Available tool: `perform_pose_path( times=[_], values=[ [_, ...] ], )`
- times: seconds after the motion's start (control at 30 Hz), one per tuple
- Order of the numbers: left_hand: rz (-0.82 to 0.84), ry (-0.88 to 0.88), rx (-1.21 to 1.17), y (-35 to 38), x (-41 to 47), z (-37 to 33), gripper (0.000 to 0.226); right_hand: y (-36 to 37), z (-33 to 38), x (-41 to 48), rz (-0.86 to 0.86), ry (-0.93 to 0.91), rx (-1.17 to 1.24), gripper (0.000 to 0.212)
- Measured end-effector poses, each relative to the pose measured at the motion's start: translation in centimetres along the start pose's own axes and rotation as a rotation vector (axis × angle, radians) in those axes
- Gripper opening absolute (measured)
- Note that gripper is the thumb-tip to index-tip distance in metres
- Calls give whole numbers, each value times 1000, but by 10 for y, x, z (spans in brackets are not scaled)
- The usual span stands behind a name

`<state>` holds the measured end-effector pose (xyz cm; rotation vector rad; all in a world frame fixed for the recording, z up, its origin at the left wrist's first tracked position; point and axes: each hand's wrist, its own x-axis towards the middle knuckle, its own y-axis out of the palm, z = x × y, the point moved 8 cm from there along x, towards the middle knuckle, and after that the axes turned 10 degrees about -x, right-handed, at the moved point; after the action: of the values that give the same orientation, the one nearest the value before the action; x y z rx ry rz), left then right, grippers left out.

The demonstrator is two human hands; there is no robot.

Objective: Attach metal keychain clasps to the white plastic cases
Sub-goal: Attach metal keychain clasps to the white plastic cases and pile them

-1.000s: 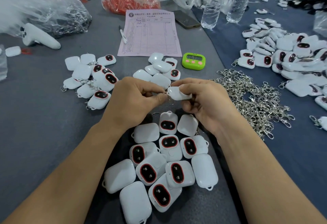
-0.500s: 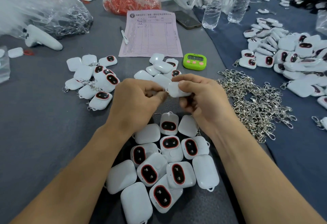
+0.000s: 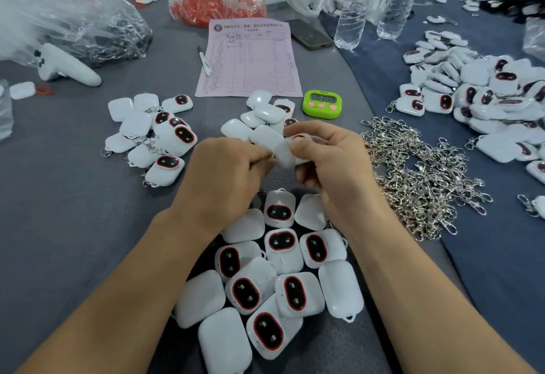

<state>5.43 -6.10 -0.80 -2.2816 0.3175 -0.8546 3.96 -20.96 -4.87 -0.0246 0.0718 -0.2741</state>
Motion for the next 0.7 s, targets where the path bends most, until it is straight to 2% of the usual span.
perform_pose_path(
  times=[0.07, 0.13, 0.17, 0.3, 0.37, 0.43, 0.53, 0.63, 0.7],
  values=[
    [-15, 105, 201, 2, 0, -11, 24, -1, 0, 0, -41, -11, -16, 20],
    [-52, 86, 186, 1, 0, -13, 28, -5, -3, 2, -68, 27, 51, 20],
    [-60, 27, 97, 0, 0, -9, 29, -6, -4, 2, -66, 53, 90, 20],
    [-36, -346, -503, 13, -2, 21, 21, -5, -10, 2, -12, 150, 237, 21],
    [-10, -440, -655, 21, -3, 25, 22, -3, -11, 2, 2, 165, 259, 21],
    [-6, -448, -686, 22, -2, 26, 22, -2, -9, 1, 12, 150, 255, 20],
    [-23, -305, -492, 11, 1, 22, 19, -3, -4, 0, -10, 72, 170, 20],
    [61, -79, -48, 9, 2, 5, 21, -7, 11, -5, -128, -141, -113, 16],
    [35, 58, 212, 7, 2, -10, 15, -7, 20, -12, -208, -258, -296, 14]
  ],
)
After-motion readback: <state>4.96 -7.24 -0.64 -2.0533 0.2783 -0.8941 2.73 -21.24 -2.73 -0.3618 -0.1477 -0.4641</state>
